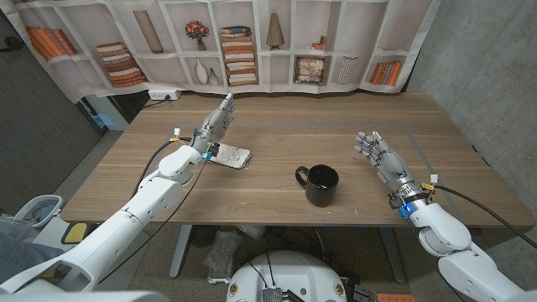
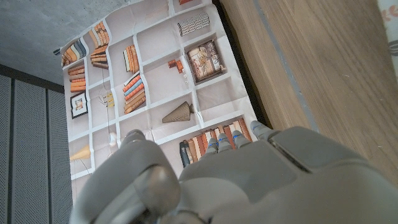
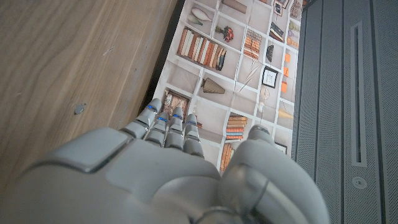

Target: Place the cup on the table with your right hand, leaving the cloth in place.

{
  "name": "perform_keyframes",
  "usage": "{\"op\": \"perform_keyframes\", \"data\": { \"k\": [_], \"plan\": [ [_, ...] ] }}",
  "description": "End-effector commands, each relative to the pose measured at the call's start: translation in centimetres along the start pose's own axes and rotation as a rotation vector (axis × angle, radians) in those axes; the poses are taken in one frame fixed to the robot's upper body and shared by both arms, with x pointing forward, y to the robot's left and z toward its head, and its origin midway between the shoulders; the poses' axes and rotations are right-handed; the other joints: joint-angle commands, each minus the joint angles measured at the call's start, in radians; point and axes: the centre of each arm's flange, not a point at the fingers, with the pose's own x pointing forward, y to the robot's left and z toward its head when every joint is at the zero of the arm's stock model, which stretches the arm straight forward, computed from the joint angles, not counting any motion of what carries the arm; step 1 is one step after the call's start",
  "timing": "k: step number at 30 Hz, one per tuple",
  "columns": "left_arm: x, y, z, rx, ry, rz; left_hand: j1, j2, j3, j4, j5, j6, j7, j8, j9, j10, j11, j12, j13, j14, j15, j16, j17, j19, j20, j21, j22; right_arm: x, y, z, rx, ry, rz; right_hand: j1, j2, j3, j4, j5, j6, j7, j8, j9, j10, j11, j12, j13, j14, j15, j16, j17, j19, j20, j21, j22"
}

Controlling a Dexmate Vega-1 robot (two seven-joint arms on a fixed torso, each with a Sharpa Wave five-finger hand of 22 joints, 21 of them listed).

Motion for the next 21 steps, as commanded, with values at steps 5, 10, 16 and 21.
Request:
{"op": "perform_keyframes", "data": {
  "k": [5,10,16,21],
  "plan": [
    [0.4,-0.9,0.1,0.006,0.005,-0.015,0.011,0.001,-0.002,-0.006,-0.004,-0.027,-0.001,-0.002,0.002,-0.03,-0.001,-0.002,0.002,-0.076,0.0,-0.002,0.004,-0.123,-0.06,-0.005,0.005,-1.1,0.4,0.0,-0.009,0.001,0.007,0.015,0.003,0.004,-0.006,-0.001,0.005,-0.001,-0.004,0.003,0.008,-0.004,-0.007,0.004,0.006,0.0,-0.006,0.003,0.009,0.001,-0.004,0.001],
    [0.6,-0.9,0.0,0.0,0.002,-0.017,0.012,0.002,-0.003,-0.006,-0.004,-0.027,-0.001,-0.003,0.002,-0.03,0.0,-0.002,0.002,-0.077,0.002,-0.003,0.004,-0.123,-0.059,-0.007,0.005,-1.7,0.7,-0.2,-0.003,-0.01,-0.002,0.016,0.003,0.004,-0.007,-0.001,0.006,0.0,-0.004,0.003,0.01,-0.005,-0.007,0.004,0.006,0.0,-0.006,0.003,0.009,0.002,-0.006,0.002],
    [1.1,-1.3,-0.2,-0.004,0.0,-0.032,0.012,0.002,-0.004,-0.006,-0.005,-0.026,-0.002,-0.003,0.002,-0.029,0.001,-0.002,0.002,-0.077,0.004,-0.002,0.004,-0.123,-0.059,-0.008,0.005,-2.1,1.1,-0.2,-0.005,-0.014,0.001,0.017,0.002,0.004,-0.008,-0.001,0.006,-0.002,-0.005,0.003,0.011,-0.004,-0.007,0.005,0.007,0.001,-0.006,0.003,0.009,0.002,-0.009,0.002],
    [1.2,-1.4,-0.3,-0.007,-0.002,-0.036,0.013,0.003,-0.005,-0.006,-0.005,-0.025,-0.001,-0.003,0.002,-0.029,0.003,-0.002,0.002,-0.077,0.005,-0.002,0.004,-0.123,-0.059,-0.009,0.005,-2.4,1.5,-0.2,-0.006,-0.01,0.007,0.019,0.002,0.004,-0.01,-0.002,0.006,-0.002,-0.005,0.003,0.011,-0.004,-0.008,0.005,0.007,-0.001,-0.006,0.003,0.01,0.003,-0.011,0.002]
  ]
}}
